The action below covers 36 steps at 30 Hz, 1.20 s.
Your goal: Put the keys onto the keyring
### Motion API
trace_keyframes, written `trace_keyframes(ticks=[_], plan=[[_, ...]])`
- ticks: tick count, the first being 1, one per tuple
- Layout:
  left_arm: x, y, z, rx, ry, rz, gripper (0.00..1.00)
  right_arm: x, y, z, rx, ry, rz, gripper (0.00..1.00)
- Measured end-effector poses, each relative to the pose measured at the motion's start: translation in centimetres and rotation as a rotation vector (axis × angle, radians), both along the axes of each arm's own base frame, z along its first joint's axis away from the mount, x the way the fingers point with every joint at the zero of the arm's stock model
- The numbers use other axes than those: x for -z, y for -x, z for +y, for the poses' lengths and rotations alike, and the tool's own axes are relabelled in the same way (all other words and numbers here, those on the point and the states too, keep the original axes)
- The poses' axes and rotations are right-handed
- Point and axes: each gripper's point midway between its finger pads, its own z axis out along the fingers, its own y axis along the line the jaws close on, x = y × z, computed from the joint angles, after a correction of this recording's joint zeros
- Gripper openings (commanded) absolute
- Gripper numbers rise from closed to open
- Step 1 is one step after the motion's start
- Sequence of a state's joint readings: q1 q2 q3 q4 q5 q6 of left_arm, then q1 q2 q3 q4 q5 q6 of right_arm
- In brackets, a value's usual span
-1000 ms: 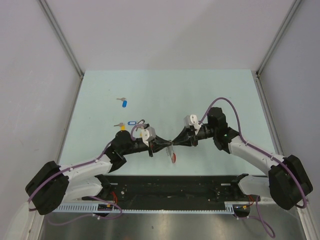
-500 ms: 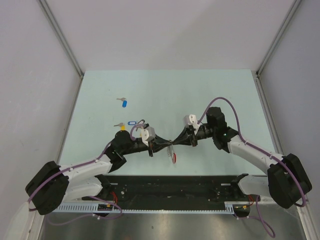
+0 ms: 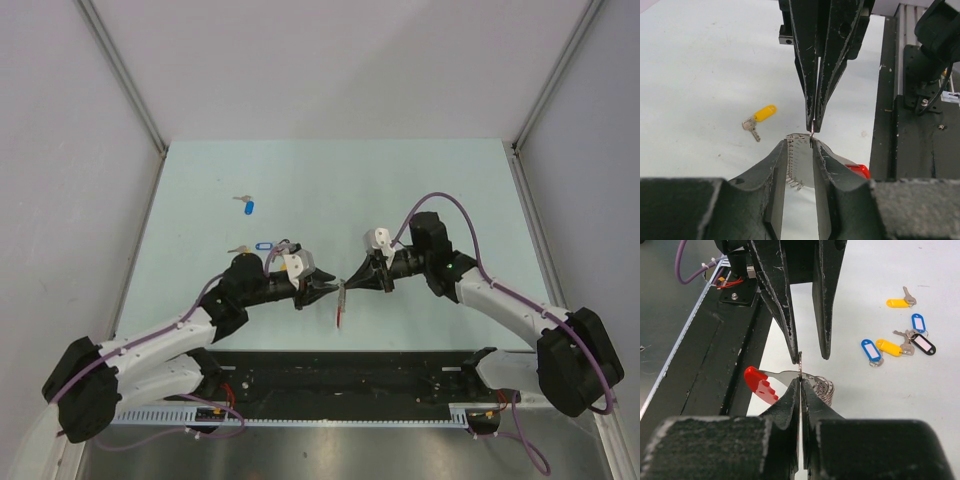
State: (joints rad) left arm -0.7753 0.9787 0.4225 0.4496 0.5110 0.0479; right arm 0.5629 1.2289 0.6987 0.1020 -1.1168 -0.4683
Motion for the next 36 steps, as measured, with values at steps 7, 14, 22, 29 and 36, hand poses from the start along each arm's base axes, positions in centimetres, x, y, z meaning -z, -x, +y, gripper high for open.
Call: trace_keyframes(ticks=[7,14,22,29,36], plan=[[0.1,-0.5,-0.1,-0.005,-0.077,0.022,0.31,0.4,-0.2,0.0,0.016,0.029,-0.006,0.00],[0.1,-0.5,0.0,-0.010,-0.129,0.030,0.31,0.7,-0.3,0.1,0.026,0.052,-0.008,0.00],[0.2,-0.3,0.1,-0.018,-0.177,0.038,0.29,0.7,-0.3,0.1,0.031,0.059,-0.013,0.00],[0.3,-0.2,-0.1,-0.009,-0.200,0.046,0.27,0.8,-0.4,0.1,0.035,0.064,-0.014,0.00],[1.1,-0.1,-0.5,0.007,-0.231,0.065,0.22,1.1,-0.3,0.1,0.037,0.072,-0.010,0.00]])
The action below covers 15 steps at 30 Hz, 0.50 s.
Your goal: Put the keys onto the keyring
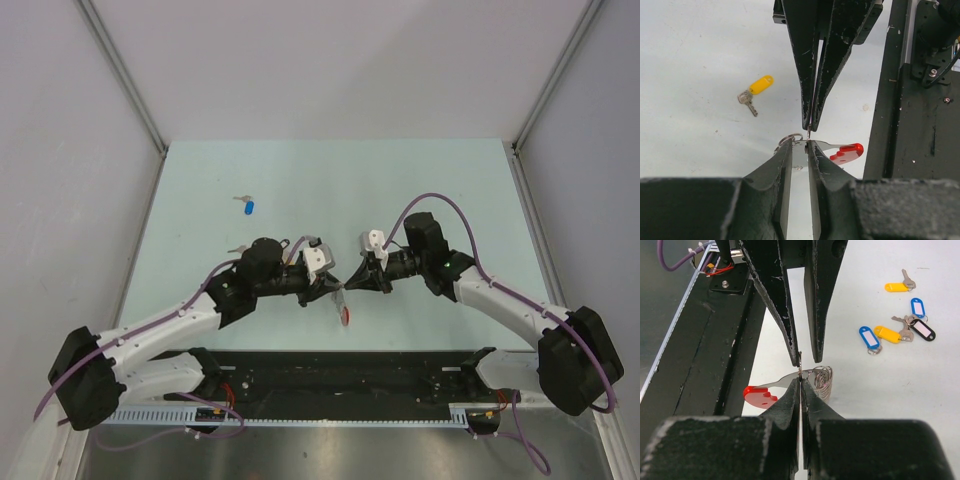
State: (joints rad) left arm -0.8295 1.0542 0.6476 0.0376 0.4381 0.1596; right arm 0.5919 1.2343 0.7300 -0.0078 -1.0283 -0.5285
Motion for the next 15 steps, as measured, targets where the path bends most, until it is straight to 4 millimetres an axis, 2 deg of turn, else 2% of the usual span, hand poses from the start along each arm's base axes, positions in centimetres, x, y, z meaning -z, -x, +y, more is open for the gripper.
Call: trace_keyframes(ticks=[13,15], plan=[[0.26,0.08,-0.11,0.004,-0.016,0.014,0.17,0.03,0.01,0.04,0.001,0.002,0.000,0.00],[0.32,0.09,-0.20,0.006,-0.020,0.018,0.10,0.04,-0.01,0.03,0.002,0.003,0.000,0.00]])
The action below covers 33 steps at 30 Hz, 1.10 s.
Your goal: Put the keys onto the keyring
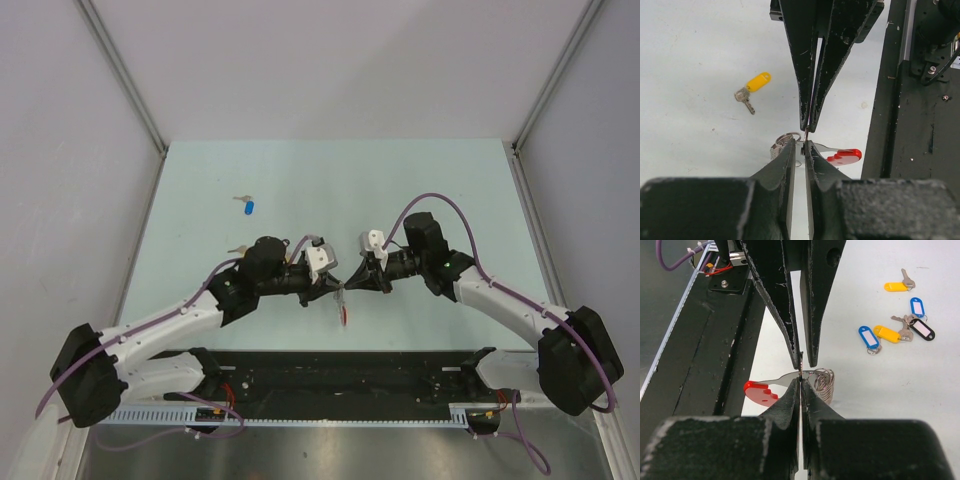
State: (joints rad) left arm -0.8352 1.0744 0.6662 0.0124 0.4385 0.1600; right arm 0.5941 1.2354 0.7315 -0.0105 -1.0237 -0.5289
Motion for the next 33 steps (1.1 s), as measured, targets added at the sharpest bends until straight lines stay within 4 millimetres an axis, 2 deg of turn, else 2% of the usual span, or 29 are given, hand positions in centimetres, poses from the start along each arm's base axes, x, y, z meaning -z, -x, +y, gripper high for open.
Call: trace_keyframes(ticks=[3,6,7,8,13,14,19,24,26,29,33], plan=[[0.1,0.0,0.0,0.001,-0.003,0.002,0.00,0.0,-0.1,0.0,0.003,0.002,-0.001,0.00],[0.1,0.0,-0.1,0.003,-0.006,0.000,0.00,0.1,-0.3,0.0,0.012,0.007,-0.003,0.00],[0.1,0.0,-0.1,0.003,-0.006,-0.001,0.01,0.1,-0.3,0.0,0.015,0.008,-0.002,0.12],[0.1,0.0,0.0,0.000,-0.007,-0.003,0.00,0.1,-0.4,0.0,0.018,0.009,0.001,0.19],[0.2,-0.6,0.1,-0.032,-0.005,-0.019,0.00,-0.2,-1.2,0.1,0.090,0.019,0.044,0.42],[0.2,-0.6,0.2,-0.040,0.000,-0.022,0.00,-0.3,-1.6,0.2,0.117,0.021,0.057,0.43],[1.2,-0.9,0.9,-0.095,0.014,-0.025,0.00,-0.4,-4.5,-0.6,0.333,0.037,0.127,0.47],[1.1,-1.6,1.6,-0.165,0.054,-0.043,0.00,0.1,-8.7,-3.2,0.640,0.064,0.190,0.50],[1.1,-1.8,1.8,-0.188,0.066,-0.050,0.00,1.0,-10.1,-4.6,0.759,0.096,0.211,0.53],[1.0,-2.0,2.2,-0.220,0.078,-0.052,0.00,2.7,-11.4,-6.1,0.883,0.153,0.236,0.48],[0.6,-2.3,2.5,-0.251,0.092,-0.053,0.00,5.7,-12.4,-7.1,0.975,0.216,0.270,0.39]])
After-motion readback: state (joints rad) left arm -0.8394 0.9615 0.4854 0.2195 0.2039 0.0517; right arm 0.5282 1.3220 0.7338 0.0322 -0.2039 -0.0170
